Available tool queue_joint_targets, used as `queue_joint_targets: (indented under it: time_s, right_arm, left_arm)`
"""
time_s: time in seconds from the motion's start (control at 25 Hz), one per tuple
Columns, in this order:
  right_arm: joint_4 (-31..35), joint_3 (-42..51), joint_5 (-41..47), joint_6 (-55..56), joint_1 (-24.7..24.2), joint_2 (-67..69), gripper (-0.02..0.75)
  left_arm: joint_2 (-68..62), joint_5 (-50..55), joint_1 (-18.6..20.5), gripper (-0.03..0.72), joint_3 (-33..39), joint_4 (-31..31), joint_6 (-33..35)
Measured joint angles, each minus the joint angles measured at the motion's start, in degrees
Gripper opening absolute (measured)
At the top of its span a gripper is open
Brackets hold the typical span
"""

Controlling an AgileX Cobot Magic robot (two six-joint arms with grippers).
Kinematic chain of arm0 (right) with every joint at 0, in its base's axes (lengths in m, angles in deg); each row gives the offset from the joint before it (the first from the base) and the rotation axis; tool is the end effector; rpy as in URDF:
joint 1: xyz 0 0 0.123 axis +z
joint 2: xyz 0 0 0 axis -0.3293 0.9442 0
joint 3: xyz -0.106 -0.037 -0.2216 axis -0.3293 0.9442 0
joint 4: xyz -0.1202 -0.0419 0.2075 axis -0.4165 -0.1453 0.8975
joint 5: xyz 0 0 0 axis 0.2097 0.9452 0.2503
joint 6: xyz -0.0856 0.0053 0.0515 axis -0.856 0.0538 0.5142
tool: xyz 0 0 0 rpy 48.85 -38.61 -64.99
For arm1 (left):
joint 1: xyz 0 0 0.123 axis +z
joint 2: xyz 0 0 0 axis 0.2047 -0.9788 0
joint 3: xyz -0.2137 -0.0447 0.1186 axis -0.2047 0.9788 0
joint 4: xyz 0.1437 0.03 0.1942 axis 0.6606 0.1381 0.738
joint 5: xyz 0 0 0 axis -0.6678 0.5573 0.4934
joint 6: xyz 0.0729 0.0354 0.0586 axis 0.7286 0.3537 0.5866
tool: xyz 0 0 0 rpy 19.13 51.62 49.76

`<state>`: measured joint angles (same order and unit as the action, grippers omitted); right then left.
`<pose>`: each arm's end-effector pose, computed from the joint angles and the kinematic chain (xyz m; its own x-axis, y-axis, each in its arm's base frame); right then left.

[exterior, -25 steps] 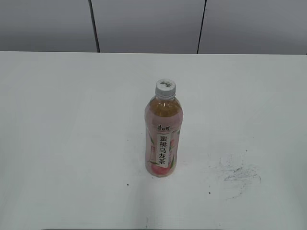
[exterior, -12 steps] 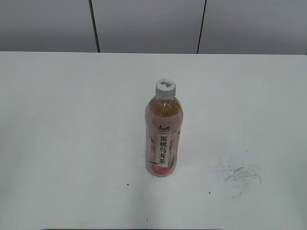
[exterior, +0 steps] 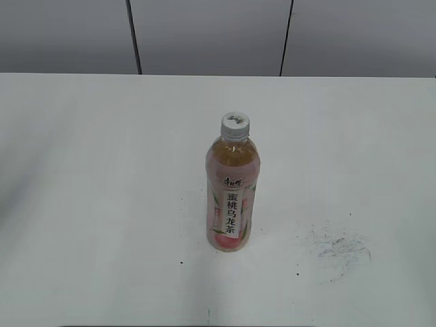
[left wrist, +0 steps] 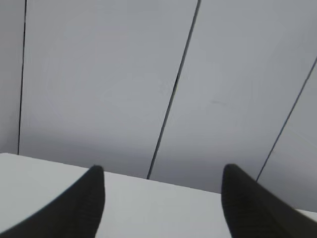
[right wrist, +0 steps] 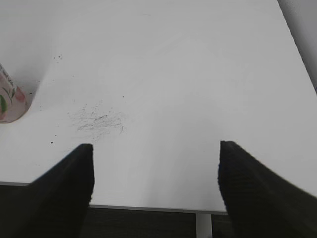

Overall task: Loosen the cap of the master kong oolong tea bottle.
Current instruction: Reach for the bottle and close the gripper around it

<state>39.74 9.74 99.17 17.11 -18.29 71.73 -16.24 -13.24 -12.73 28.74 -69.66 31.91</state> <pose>0.0282 0.0085 0.2692 -0.4629 -0.1275 -0.8772 -0.1438 0.9873 -0.0677 0.1646 -0.0044 0.3321 -0.0014 -0.2374 -0.9714 0.0328 0.9709 -0.2373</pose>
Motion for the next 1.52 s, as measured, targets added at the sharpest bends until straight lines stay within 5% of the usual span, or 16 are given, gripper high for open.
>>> queue_joint_targets:
  time_s: [0.24, 0.48, 0.84, 1.2, 1.36, 1.52]
  right_arm:
    - [0.0, 0.0, 0.0, 0.0, 0.0, 0.0, 0.587]
    - [0.0, 0.0, 0.0, 0.0, 0.0, 0.0, 0.587]
    - [0.0, 0.0, 0.0, 0.0, 0.0, 0.0, 0.587]
    - [0.0, 0.0, 0.0, 0.0, 0.0, 0.0, 0.587]
    - [0.0, 0.0, 0.0, 0.0, 0.0, 0.0, 0.587]
    - [0.0, 0.0, 0.0, 0.0, 0.0, 0.0, 0.587]
  left_arm:
    - [-15.1, -20.7, -11.0, 0.448, 0.8, 4.3, 0.0]
    - [-29.6, -28.1, -19.9, 0.448, 0.8, 10.9, 0.1]
    - [-42.5, -43.6, -24.0, 0.453, 11.4, 14.1, -4.6]
    - [-56.2, -67.3, -24.1, 0.605, 15.7, 17.9, -10.2]
    - [-58.7, -70.8, -24.1, 0.547, 15.8, 19.4, -10.6]
    - [-59.1, -71.3, -24.1, 0.498, 15.8, 28.9, -10.9]
